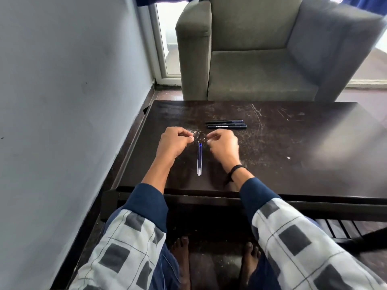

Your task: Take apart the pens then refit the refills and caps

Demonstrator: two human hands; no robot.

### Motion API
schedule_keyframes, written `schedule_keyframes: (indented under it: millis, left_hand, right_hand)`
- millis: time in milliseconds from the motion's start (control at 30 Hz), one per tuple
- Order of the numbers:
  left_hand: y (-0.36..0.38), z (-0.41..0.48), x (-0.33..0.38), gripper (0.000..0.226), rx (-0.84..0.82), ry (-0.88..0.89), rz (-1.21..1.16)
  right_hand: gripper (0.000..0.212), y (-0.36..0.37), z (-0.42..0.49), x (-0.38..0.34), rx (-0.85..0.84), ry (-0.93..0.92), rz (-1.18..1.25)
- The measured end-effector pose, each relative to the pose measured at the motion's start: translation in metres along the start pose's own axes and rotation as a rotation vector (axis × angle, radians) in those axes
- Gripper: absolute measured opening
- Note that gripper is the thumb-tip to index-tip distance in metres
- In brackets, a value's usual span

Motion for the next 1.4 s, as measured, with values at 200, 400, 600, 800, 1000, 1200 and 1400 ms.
schedule_keyframes:
  millis: [200,400,600,800,1000,1200,1400]
  left_hand:
    - [-0.009,0.006,0.007,0.006,0.002,0.055,-0.014]
    - [-0.011,0.02,0.01,0.006,0.025,0.074,-0.005]
    - [-0.018,0.027,0.003,0.005,0.036,0.069,0.026]
    - [-0.012,0.024,0.008,0.008,-0.006,0.092,0.053]
    - [0.026,0.001,0.012,0.022,-0.359,0.028,0.339]
    - [0.047,-0.031,0.007,0.07,-0.624,0.062,0.516]
    - [0.05,-0.041,0.012,0.068,-0.602,0.137,0.542]
  right_hand:
    - [0.021,-0.057,0.047,0.008,0.172,0.003,-0.202]
    - [0.045,-0.019,0.088,-0.015,0.005,-0.275,-0.653]
    - [0.042,0.013,0.099,-0.024,-0.063,-0.292,-0.786]
    - [0.018,-0.008,0.081,-0.005,-0.092,-0.346,-0.585]
    - [0.022,-0.056,0.054,0.033,-0.221,-0.342,-0.623]
    - [0.021,-0.086,0.036,0.054,-0.321,-0.289,-0.602]
    - [0.023,-0.092,0.034,0.057,-0.316,-0.265,-0.542]
Point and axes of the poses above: each hand's wrist, its own z-axis towards the middle knuckle, its own y-axis out of the palm, x = y × z, the point moved 6 cm from there along z, towards the middle knuckle, and after that the axes turned 12 degrees about y, right-handed, at the moved point
